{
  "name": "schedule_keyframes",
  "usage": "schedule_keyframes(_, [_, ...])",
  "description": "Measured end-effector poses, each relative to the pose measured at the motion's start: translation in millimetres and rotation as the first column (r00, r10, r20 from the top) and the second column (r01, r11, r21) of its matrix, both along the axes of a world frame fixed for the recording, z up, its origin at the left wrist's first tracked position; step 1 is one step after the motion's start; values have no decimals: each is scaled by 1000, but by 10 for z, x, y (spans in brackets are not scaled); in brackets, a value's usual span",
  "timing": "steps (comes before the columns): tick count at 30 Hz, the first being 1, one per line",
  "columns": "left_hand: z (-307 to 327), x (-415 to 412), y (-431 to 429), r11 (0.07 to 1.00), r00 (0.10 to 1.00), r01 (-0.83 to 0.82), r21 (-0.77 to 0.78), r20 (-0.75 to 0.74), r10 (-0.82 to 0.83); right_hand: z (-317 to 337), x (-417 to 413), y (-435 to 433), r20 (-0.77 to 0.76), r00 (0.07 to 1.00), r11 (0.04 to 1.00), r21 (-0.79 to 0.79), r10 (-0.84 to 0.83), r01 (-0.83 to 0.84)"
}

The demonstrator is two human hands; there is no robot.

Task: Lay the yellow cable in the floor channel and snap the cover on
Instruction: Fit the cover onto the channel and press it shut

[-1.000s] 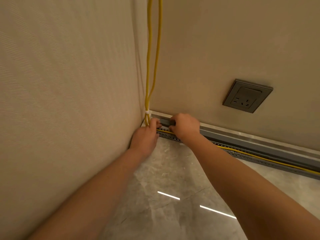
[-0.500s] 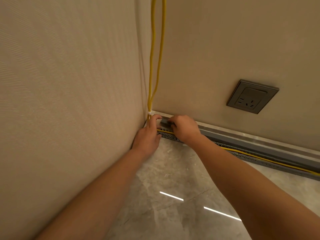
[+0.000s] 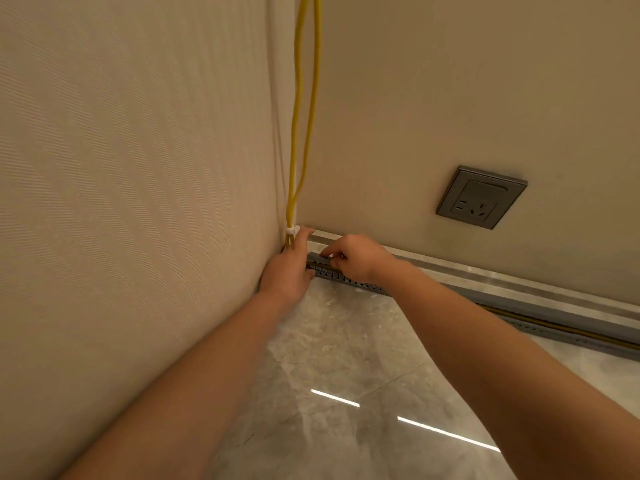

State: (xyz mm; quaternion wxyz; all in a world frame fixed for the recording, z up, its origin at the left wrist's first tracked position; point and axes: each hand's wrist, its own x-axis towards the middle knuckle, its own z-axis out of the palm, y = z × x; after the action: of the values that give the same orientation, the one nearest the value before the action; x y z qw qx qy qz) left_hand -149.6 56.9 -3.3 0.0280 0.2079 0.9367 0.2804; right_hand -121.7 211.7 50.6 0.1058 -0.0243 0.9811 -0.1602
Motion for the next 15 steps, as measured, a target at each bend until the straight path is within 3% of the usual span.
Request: schedule_keyframes(15, [-34, -32, -6, 991, 986, 123, -56, -104, -129, -79, 40, -11, -1, 999, 999, -19, -38, 38])
